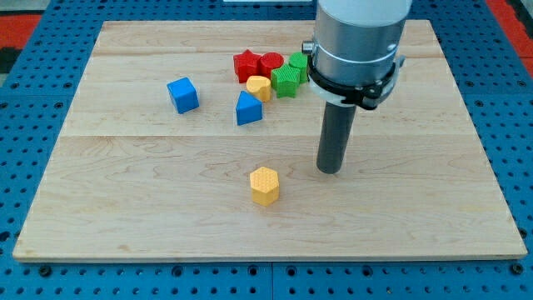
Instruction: Point your arm at the yellow hexagon
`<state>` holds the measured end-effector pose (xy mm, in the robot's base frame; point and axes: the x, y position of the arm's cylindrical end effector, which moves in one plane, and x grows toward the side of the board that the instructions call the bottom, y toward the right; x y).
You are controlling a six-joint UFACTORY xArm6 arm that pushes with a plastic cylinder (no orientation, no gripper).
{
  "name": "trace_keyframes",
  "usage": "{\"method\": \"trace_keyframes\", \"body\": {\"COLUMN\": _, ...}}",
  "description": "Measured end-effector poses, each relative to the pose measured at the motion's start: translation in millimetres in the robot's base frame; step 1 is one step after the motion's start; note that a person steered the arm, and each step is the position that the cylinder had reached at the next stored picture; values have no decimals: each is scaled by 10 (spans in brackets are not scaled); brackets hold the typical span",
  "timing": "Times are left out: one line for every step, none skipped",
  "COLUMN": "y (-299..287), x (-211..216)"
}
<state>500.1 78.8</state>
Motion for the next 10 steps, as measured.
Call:
{"method": "trace_keyframes", "body": {"y": 40, "x": 81}}
{"method": "trace_keyframes", "body": {"y": 80, "x": 102}}
{"method": "trace_keyframes", "body": {"y": 96, "x": 110}}
{"method": "trace_keyframes", "body": {"y": 96, "x": 110}}
{"method": "trace_keyframes", "body": {"y": 96, "x": 110}}
{"method": "trace_keyframes", "body": {"y": 96, "x": 110}}
{"method": "trace_keyframes", "body": {"y": 73, "x": 110}}
{"method": "trace_keyframes", "body": {"y": 48, "x": 123}}
{"method": "trace_keyframes", "body": {"y": 159, "x": 348}}
{"method": "trace_keyframes", "body": {"y": 105, "x": 621}}
